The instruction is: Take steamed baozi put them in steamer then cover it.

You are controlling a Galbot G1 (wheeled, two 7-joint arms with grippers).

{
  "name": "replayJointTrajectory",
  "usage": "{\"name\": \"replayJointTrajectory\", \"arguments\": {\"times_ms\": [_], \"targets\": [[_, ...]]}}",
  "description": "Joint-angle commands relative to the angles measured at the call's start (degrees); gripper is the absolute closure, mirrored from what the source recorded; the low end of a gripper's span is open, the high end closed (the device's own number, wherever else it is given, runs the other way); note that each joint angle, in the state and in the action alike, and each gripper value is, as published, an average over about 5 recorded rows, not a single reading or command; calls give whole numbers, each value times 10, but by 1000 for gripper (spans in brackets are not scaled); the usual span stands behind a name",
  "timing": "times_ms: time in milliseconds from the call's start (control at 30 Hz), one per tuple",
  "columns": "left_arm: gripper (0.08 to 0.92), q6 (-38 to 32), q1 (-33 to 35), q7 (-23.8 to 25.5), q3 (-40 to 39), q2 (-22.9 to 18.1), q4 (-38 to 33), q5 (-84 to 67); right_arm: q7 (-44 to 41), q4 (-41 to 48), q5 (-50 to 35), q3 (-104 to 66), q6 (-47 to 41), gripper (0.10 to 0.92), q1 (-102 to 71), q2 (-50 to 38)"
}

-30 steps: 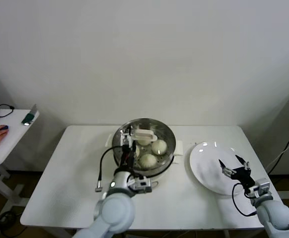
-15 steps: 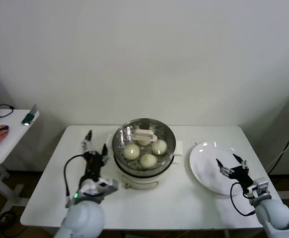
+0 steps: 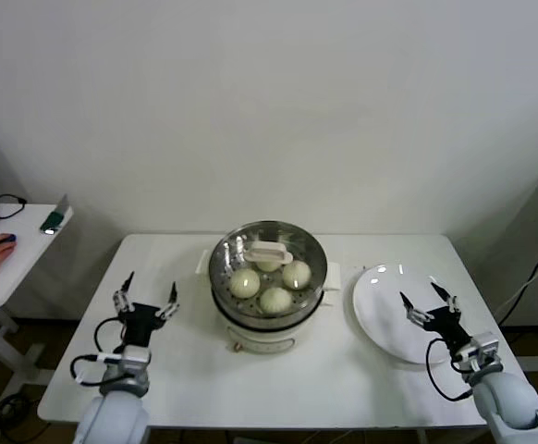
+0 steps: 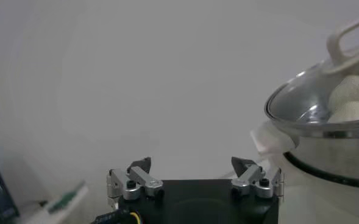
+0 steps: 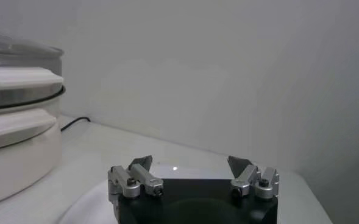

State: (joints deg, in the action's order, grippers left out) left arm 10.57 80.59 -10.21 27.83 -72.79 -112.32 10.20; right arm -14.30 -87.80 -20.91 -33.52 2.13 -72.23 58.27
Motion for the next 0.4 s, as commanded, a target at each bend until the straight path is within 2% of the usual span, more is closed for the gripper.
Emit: {"name": "replayJointTrajectory", "arguments": {"times_ms": [33, 400], "targets": [[177, -229, 28, 5, 63, -28, 122, -194, 0, -1, -7, -3, 26, 203, -3, 3], [177, -220, 24, 18, 69, -28, 131, -192, -4, -6, -10, -6, 35, 203, -8, 15]]}}
